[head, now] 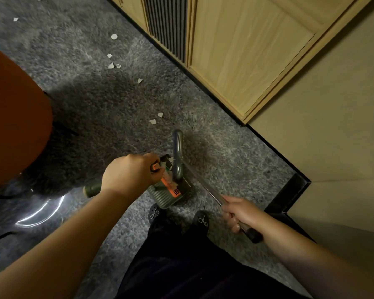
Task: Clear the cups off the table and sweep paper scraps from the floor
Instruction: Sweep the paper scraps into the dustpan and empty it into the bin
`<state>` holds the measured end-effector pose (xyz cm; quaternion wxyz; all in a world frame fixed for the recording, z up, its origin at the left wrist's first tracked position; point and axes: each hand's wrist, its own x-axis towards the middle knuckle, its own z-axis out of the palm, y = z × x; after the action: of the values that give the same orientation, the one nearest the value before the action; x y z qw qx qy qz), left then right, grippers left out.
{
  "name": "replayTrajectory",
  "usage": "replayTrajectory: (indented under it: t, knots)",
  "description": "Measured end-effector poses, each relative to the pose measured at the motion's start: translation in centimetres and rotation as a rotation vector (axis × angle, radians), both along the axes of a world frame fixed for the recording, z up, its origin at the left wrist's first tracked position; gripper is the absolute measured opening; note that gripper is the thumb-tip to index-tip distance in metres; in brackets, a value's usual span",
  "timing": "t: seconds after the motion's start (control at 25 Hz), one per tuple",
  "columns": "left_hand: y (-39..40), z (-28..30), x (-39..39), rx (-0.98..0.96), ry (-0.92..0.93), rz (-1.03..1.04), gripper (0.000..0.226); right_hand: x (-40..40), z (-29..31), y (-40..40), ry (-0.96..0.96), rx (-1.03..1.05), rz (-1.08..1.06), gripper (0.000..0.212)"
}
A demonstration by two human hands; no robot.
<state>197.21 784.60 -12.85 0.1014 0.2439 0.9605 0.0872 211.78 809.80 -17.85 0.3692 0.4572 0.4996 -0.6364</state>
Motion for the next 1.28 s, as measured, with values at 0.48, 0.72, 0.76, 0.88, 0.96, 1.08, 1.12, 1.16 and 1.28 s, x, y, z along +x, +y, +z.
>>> replayTrajectory:
  t: [0.48, 0.72, 0.76, 0.88, 0.96, 1.08, 1.12, 1.16, 1.28]
  knots:
    - [-6.8, -0.6, 0.0, 0.097, -0.081, 0.238, 0.027, -4.8, 3.8, -1.7, 0.019, 0.075, -0.189, 0.060]
    - [-10.2, -1.2, -2.8, 0.114, -0.055, 0.383, 0.026, -9.6, 4.1, -4.2, 0.064, 0.116, -0.213, 0.057]
    - [-10.6, -1.2, -3.6, 0.122, -0.044, 0.406, 0.026, -10.4, 4.0, -4.4, 0.064, 0.113, -0.213, 0.057]
    - [-11.5, -1.1, -6.4, 0.123, -0.027, 0.486, 0.029, -12.7, 3.8, -4.4, 0.054, 0.111, -0.196, 0.058]
    - [-11.5, -1.1, -8.2, 0.138, -0.059, 0.545, 0.031, -14.3, 3.7, -4.1, 0.052, 0.121, -0.169, 0.058]
    - [-10.9, -1.0, -10.4, 0.151, -0.070, 0.610, 0.030, -17.2, 3.4, -3.2, 0.061, 0.139, -0.128, 0.059]
    - [-10.5, -1.0, -11.1, 0.143, -0.062, 0.610, 0.029, -18.3, 3.3, -2.7, 0.062, 0.144, -0.102, 0.059]
    - [-10.0, -1.0, -12.0, 0.136, -0.052, 0.611, 0.029, -19.6, 3.1, -2.0, 0.062, 0.147, -0.069, 0.059]
    - [-8.4, -0.9, -15.5, 0.118, -0.020, 0.620, 0.031, -23.9, 2.2, 0.1, 0.066, 0.166, 0.038, 0.058]
